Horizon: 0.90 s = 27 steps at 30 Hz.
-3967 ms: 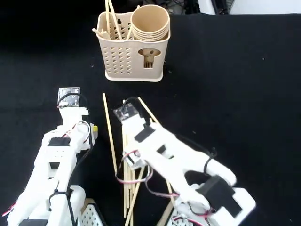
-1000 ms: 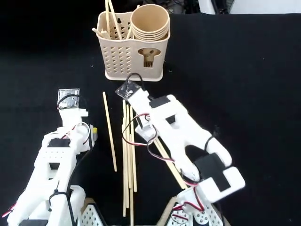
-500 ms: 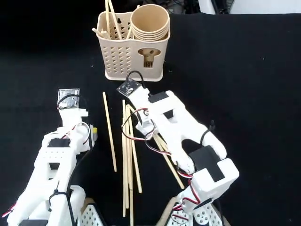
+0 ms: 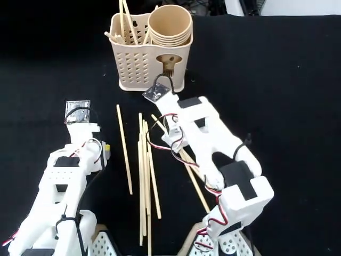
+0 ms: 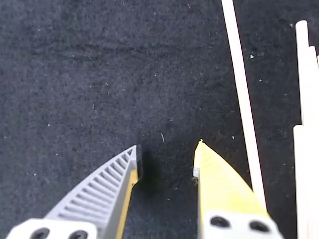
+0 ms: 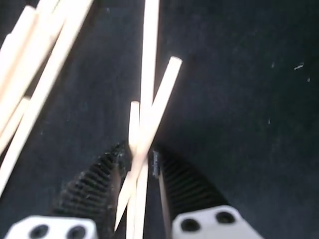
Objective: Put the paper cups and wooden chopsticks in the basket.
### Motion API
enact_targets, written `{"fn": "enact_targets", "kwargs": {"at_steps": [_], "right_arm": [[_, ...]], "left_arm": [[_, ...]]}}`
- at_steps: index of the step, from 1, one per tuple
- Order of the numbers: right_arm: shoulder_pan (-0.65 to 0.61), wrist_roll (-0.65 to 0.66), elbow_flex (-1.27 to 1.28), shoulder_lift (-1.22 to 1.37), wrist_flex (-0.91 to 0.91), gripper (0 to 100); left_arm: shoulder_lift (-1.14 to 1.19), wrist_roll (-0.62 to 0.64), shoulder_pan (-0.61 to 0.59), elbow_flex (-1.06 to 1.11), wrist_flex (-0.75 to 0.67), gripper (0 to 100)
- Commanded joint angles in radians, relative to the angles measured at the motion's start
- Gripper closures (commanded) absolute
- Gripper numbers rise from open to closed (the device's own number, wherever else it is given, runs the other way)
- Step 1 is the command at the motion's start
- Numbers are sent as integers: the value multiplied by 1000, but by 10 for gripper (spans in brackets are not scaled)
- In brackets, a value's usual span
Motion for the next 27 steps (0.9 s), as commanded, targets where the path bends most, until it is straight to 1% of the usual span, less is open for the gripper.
{"fn": "enact_targets", "kwargs": {"at_steps": [1,4,6,10,12,19,24,27], "right_arm": [[2,9,-35,-113,38,986],[3,51,-1,-174,48,983],[3,61,19,-188,48,956],[3,61,25,-166,46,796],[-2,61,22,-157,46,751],[-6,63,59,-157,100,801],[-54,64,154,-157,21,801],[-89,61,166,-157,8,807]], "left_arm": [[-11,2,4,-13,-15,802],[-11,2,4,-13,-15,802],[-11,2,4,-15,-15,802],[-11,2,4,-15,-15,802],[-11,2,4,-15,-15,802],[-11,2,4,-15,-15,802],[-11,2,4,-15,-17,802],[-11,2,4,-15,-17,802]]}}
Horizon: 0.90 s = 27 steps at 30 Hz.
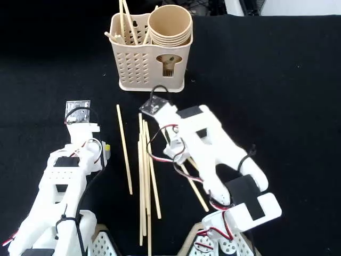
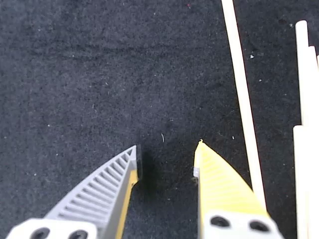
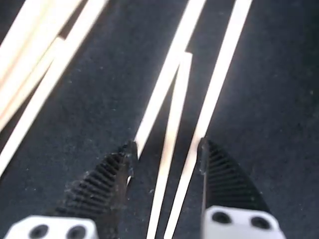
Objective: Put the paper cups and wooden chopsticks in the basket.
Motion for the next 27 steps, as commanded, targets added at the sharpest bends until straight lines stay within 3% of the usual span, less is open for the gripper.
{"fn": "enact_targets", "kwargs": {"at_steps": [1,10,16,23,27], "right_arm": [[-44,6,2,-21,-23,821],[-43,8,1,-12,-25,983],[-32,8,-1,-10,-72,982],[-37,0,-1,-10,-72,774],[-37,0,4,-10,-72,766]], "left_arm": [[-9,2,4,-12,-29,802],[-6,2,4,-5,-48,802],[-6,2,4,-5,-48,802],[-6,2,4,-5,-49,802],[-6,2,4,-5,-49,802]]}}
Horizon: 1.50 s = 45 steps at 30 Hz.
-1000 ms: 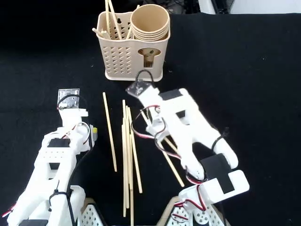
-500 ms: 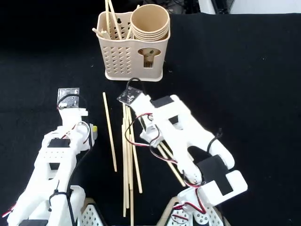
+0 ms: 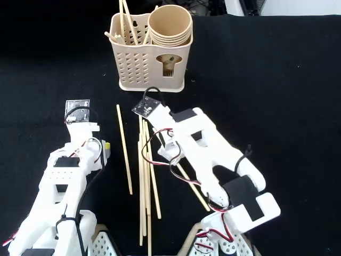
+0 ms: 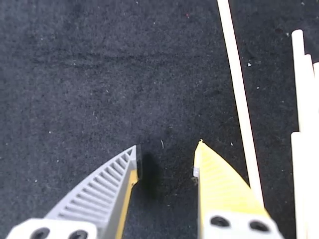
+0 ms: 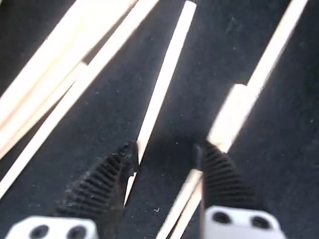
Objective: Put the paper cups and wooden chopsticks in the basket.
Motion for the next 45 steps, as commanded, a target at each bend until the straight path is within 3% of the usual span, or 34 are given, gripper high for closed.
{"fn": "enact_targets", "kwargs": {"at_steps": [1,11,16,28,34,40,45], "right_arm": [[-3,0,2,-10,-11,766],[2,0,-4,104,-34,776],[3,0,-51,97,-12,993],[157,37,-64,-117,95,986],[163,61,-68,-54,98,982],[192,63,-76,8,49,842],[187,63,-77,16,41,874]], "left_arm": [[-6,2,4,-7,-18,802],[-6,2,4,-7,-18,802],[-6,2,4,-7,-18,802],[-6,2,4,-7,-18,802],[-8,2,4,-7,-18,802],[-6,2,4,-7,-18,802],[-6,2,4,-7,-20,802]]}}
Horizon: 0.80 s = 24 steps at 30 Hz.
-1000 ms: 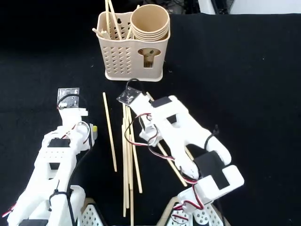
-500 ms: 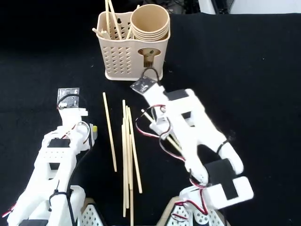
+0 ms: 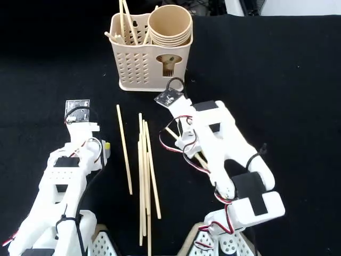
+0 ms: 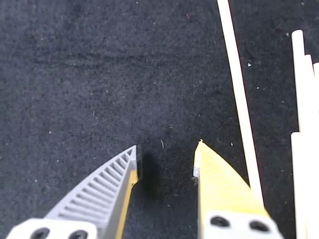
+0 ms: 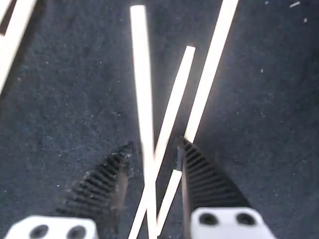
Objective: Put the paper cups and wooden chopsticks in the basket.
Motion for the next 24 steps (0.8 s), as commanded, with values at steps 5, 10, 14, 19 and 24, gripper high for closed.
{"fn": "enact_targets", "kwargs": {"at_steps": [5,10,14,19,24], "right_arm": [[6,9,-27,5,-14,874],[2,9,-21,16,-15,873],[-44,9,-19,97,-43,874],[-60,2,-68,156,-38,928],[-58,0,-87,99,-32,987]], "left_arm": [[-6,2,4,-7,-20,802],[-6,2,4,-7,-20,802],[-6,2,4,-7,-20,802],[-6,2,4,-7,-20,802],[-6,2,4,-7,-20,802]]}}
